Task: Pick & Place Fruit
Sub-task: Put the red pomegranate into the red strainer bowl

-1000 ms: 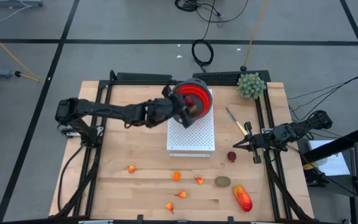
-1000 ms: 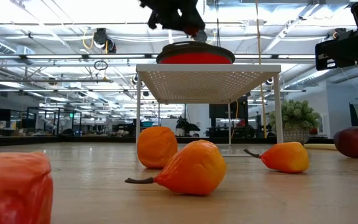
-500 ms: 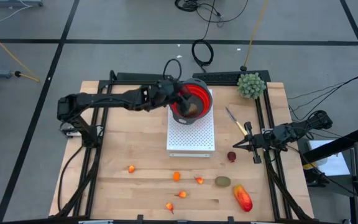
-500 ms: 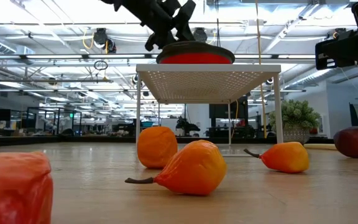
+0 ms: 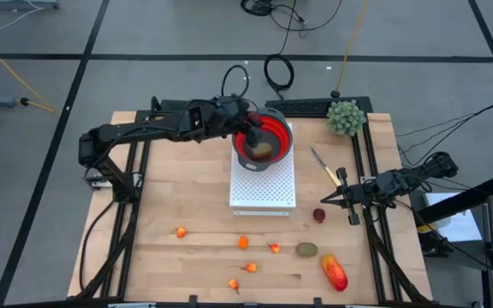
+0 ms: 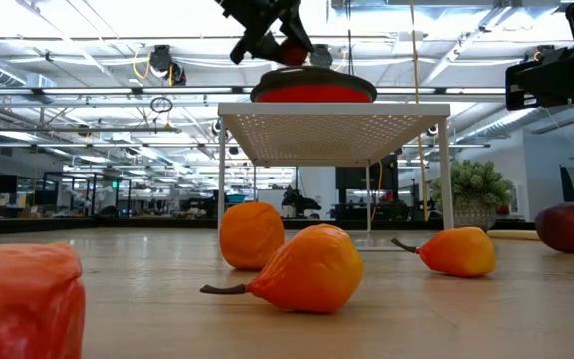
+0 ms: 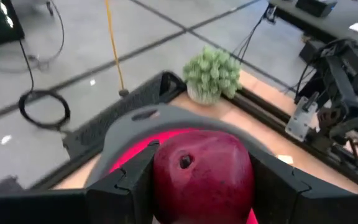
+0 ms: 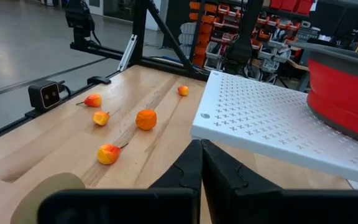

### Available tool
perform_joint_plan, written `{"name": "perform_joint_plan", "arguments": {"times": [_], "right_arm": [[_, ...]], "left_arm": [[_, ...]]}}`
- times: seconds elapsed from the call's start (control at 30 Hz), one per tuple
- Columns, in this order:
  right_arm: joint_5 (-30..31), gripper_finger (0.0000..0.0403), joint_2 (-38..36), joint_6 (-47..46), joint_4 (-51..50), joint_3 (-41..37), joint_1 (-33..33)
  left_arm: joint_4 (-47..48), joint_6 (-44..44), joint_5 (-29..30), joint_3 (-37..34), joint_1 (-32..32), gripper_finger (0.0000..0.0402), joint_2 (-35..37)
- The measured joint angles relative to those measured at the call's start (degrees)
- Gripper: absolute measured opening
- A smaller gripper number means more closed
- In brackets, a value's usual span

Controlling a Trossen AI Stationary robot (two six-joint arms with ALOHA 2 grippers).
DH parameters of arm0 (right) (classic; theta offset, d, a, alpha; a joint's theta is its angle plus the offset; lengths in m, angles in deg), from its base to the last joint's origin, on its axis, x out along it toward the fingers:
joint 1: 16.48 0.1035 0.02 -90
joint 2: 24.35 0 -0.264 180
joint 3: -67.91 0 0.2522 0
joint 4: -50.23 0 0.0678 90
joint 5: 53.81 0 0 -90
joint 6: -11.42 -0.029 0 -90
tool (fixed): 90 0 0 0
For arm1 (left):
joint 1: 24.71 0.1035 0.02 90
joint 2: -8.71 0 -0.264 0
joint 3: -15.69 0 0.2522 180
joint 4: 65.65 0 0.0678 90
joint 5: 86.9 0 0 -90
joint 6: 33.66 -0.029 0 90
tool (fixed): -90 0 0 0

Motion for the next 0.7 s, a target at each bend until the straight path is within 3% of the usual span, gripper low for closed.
{"name": "perform_joint_plan", "arguments": {"times": [0.27,0.7], "right_arm": [[0.0,0.0000,0.0,0.0,0.0,0.0,0.0],[0.0,0.0000,0.0,0.0,0.5,-0.1,0.0]], "left_arm": [[6.1,5.2,-2.4,-0.1,0.0,0.0200,-0.8],[4.4,8.7,-2.5,-0.1,0.7,0.0200,-3.1]]}}
